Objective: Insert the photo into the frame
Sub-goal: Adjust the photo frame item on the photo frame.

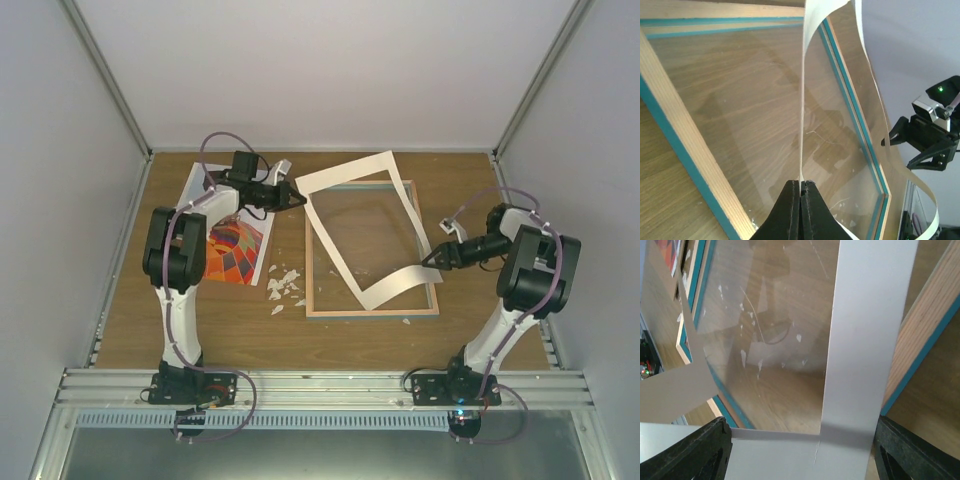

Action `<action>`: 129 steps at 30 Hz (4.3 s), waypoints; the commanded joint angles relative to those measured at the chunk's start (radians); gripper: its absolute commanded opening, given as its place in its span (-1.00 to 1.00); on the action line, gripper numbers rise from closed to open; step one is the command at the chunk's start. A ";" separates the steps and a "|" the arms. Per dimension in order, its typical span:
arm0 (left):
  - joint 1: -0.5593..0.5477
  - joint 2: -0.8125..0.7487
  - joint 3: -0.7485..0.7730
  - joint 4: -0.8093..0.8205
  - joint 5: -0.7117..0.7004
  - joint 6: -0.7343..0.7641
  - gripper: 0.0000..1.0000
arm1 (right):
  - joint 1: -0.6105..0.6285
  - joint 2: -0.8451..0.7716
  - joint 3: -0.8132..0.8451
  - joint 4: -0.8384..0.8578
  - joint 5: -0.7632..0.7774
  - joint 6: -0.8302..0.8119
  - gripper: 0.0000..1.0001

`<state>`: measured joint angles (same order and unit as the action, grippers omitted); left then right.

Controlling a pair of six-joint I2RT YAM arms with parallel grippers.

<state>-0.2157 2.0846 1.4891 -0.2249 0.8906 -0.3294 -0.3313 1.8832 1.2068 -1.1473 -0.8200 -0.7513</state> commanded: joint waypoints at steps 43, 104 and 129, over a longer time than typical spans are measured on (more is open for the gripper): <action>-0.090 0.046 0.349 -0.510 -0.037 0.324 -1.00 | 0.079 -0.101 -0.090 -0.037 -0.005 -0.059 0.24; -0.122 0.095 0.452 -0.579 -0.156 0.432 -1.00 | 0.154 -0.153 -0.109 0.054 0.210 0.010 0.58; -0.167 0.155 0.443 -0.594 -0.201 0.513 -1.00 | 0.171 -0.284 -0.197 0.017 0.352 -0.056 0.46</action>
<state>-0.3714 2.2601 1.9583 -0.8062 0.6945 0.1589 -0.1673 1.6337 1.0016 -1.1275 -0.5091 -0.8001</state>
